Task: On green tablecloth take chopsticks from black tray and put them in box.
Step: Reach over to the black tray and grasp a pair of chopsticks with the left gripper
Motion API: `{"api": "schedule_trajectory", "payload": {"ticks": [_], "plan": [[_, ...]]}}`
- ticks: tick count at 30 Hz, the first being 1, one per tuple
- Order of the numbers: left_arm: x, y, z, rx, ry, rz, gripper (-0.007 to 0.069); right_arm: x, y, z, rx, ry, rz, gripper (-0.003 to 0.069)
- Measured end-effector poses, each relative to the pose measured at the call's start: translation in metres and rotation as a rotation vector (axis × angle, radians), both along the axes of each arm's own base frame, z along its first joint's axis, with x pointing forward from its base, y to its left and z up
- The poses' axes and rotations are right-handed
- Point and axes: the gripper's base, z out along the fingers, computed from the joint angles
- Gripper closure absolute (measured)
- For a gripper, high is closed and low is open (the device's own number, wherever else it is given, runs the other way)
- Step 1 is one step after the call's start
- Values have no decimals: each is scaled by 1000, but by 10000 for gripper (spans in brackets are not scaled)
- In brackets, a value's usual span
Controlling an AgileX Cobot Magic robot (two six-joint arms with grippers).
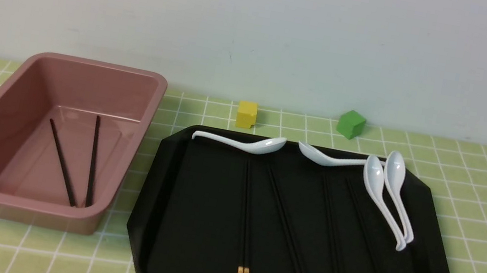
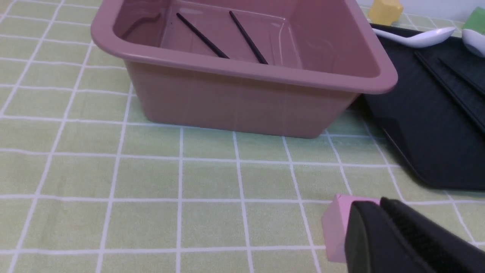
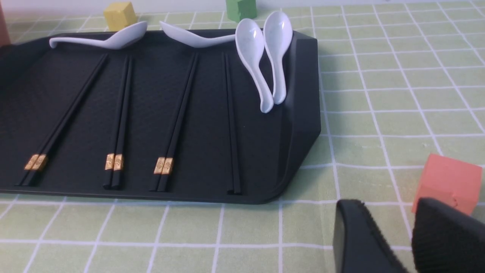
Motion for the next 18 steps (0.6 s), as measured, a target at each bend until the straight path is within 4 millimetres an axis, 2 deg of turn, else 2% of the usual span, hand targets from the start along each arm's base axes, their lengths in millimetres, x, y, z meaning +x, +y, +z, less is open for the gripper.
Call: {"api": "schedule_trajectory", "payload": {"ticks": [2, 5, 7, 11, 13, 15, 18], "plan": [[0, 0, 0, -17, 3, 1, 585, 0, 0, 0, 0, 0, 0, 419], [0, -3, 0, -140, 23, 9, 584, 0, 0, 0, 0, 0, 0, 419], [-1, -6, 1, -293, 52, 21, 581, 0, 0, 0, 0, 0, 0, 419], [-3, -15, 3, -712, 144, 53, 575, 0, 0, 0, 0, 0, 0, 419], [-4, -20, 7, -985, 209, 72, 574, 0, 0, 0, 0, 0, 0, 419], [-4, -22, 9, -1138, 245, 80, 574, 0, 0, 0, 0, 0, 0, 419], [-4, -23, 12, -1255, 257, 85, 571, 0, 0, 0, 0, 0, 0, 419]]}}
